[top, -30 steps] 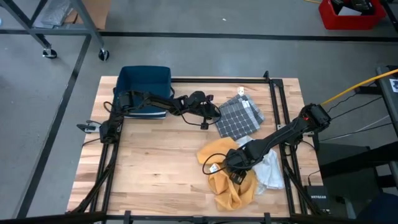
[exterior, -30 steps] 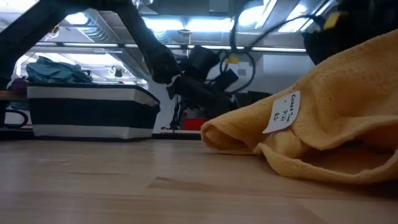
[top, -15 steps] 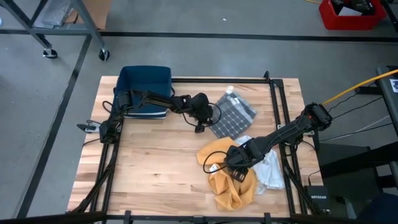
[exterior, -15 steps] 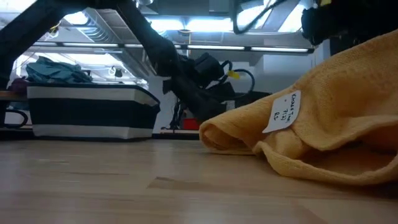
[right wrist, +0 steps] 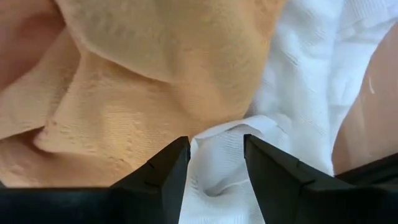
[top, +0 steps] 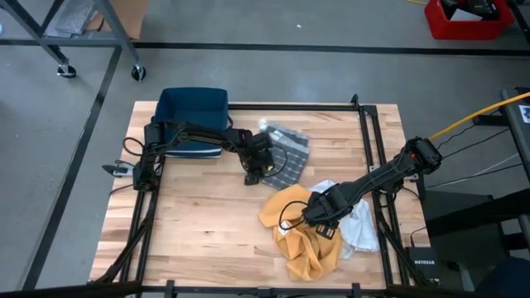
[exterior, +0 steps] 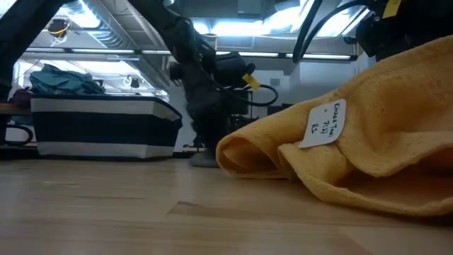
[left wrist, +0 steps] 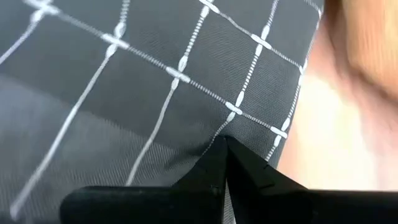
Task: Fold towel
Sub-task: Move the gray towel to the middle left of the table
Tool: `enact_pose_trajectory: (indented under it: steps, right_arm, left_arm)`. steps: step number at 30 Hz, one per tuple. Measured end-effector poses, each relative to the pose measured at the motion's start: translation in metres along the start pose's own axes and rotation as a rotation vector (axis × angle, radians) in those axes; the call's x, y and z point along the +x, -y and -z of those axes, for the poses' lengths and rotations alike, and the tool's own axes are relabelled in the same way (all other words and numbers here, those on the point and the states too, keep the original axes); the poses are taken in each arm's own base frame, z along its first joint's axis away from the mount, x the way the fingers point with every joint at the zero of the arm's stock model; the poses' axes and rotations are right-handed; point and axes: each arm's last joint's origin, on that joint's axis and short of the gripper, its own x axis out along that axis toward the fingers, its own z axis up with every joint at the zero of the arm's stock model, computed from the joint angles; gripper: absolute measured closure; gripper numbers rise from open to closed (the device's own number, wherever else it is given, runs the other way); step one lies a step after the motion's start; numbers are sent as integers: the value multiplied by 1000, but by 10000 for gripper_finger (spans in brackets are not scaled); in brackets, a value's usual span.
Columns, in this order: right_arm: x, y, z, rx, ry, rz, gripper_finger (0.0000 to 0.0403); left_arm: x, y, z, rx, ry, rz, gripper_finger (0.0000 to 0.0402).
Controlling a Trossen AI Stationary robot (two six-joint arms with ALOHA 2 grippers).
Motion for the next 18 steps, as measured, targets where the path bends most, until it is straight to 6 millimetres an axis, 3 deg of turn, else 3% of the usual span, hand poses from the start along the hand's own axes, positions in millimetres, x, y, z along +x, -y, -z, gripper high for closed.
enact_pose_trajectory:
  steps: [12, 15, 18]
  right_arm:
    - [0, 0, -1, -1, 30, 16, 237]
    - [0, 0, -1, -3, 39, 23, 237]
    - [0, 1, -2, -3, 55, 35, 237]
  left_arm:
    - [-19, 52, 43, 1, -536, 137, 399]
    - [-24, 63, 44, 38, -556, 148, 399]
    - [-34, 72, 36, 100, -461, 137, 399]
